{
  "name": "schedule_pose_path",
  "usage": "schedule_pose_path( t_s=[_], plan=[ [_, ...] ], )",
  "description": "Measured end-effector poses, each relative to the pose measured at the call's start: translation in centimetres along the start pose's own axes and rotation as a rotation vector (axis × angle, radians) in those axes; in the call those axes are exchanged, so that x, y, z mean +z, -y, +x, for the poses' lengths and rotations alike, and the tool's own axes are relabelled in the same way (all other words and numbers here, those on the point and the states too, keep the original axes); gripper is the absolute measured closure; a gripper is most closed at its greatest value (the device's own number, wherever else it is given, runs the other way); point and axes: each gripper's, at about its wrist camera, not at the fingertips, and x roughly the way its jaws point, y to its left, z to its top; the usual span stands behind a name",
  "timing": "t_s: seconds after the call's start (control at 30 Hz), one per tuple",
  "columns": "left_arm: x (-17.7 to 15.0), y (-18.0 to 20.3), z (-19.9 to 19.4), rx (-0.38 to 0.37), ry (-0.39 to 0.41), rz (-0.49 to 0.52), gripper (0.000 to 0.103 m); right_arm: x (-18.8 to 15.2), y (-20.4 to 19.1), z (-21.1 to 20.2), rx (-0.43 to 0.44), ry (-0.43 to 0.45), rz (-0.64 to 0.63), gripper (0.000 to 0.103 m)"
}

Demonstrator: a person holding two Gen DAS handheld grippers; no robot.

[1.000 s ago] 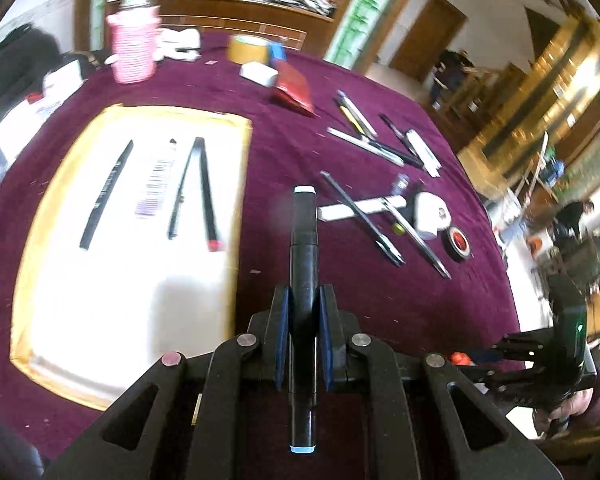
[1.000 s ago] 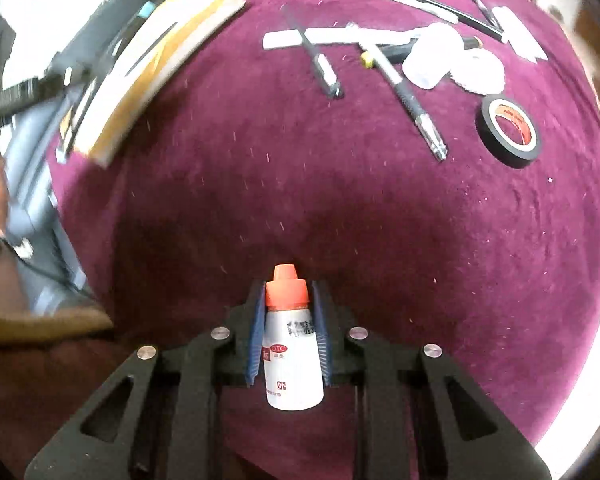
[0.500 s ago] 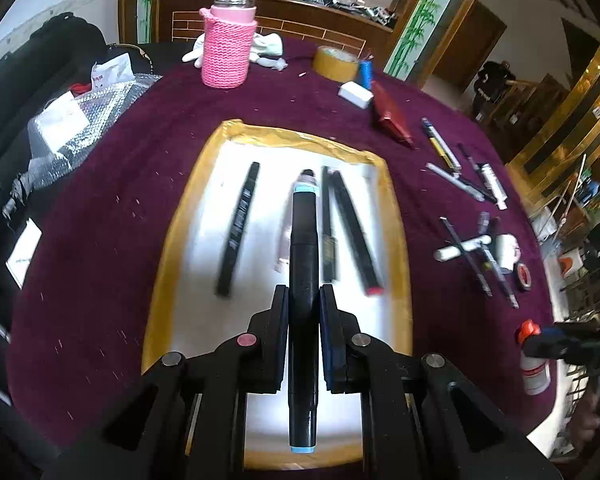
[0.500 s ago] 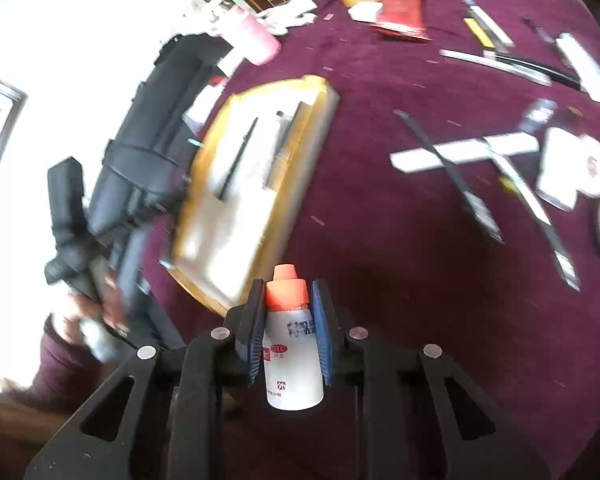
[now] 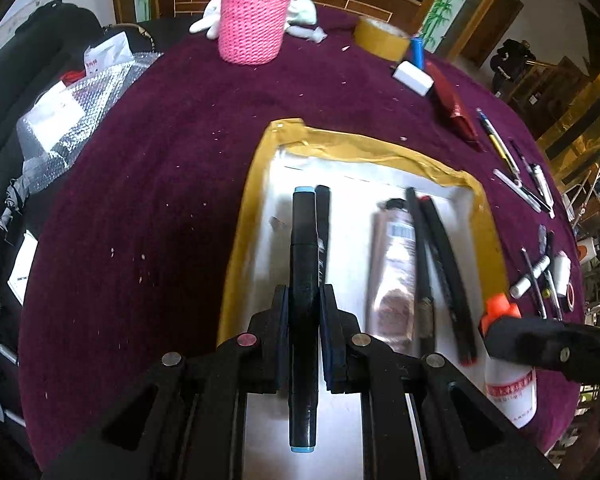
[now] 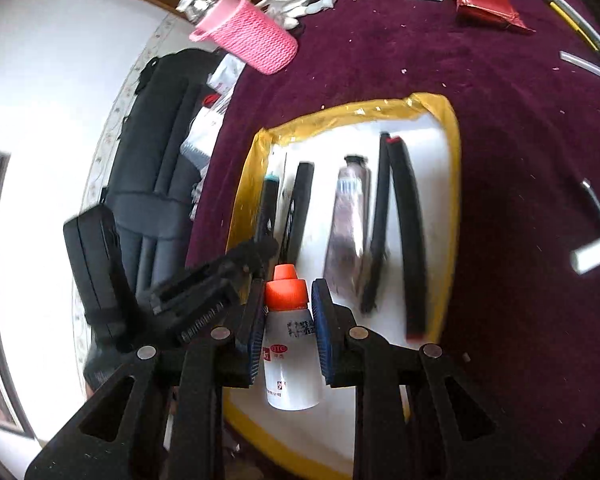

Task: Organize objects
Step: 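Carry the marker and bottle into the white tray and open both tools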

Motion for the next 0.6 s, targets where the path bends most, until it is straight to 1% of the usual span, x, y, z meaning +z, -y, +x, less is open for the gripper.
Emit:
schedule_pose_path(
  t_s=[0.13, 0.23, 0.3, 0.4, 0.43, 0.47, 0.5, 0.53, 0.57, 0.6],
  plan=[
    [0.6, -0.5, 0.5, -0.012, 0.0, 0.006, 0.092, 1.9, -0.1, 1.8, -0.009, 0.02, 0.064, 0.082],
    [0.9, -0.7, 0.2, -0.008, 0.02, 0.003, 0.092, 2.9, -0.3, 3.0, -0.033, 0.023, 0.072, 0.082],
    [1.0, -1.3, -0.2, -0.043, 0.022, -0.023, 0.092, 3.5, -0.5, 4.0, -0.069, 0.024, 0.066, 0.082],
    [0.7, -1.8, -1.2, -0.07, 0.027, -0.035, 0.089, 3.8, -0.5, 4.9, -0.09, 0.018, 0.067, 0.082],
    [0.5, -1.7, -1.7, -0.067, 0.037, -0.029, 0.087, 3.8, -0.6, 5.3, -0.1, 0.016, 0.063, 0.082],
    [0.5, -1.6, -2.2, -0.06, 0.047, -0.028, 0.075, 3.9, -0.6, 5.4, -0.108, 0.015, 0.058, 0.082],
    [0.4, -1.6, -2.7, -0.07, 0.062, -0.028, 0.07, 3.9, -0.6, 5.6, -0.12, 0.015, 0.051, 0.082],
    [0.3, -1.6, -3.2, -0.084, 0.072, -0.03, 0.067, 4.0, -0.8, 5.9, -0.132, 0.016, 0.042, 0.082],
    [0.3, -1.5, -3.7, -0.081, 0.084, -0.029, 0.062, 4.1, -1.0, 6.1, -0.149, 0.019, 0.029, 0.082],
    [0.3, -1.4, -4.1, -0.073, 0.093, -0.027, 0.061, 4.2, -1.0, 6.2, -0.16, 0.021, 0.019, 0.082]
  ],
)
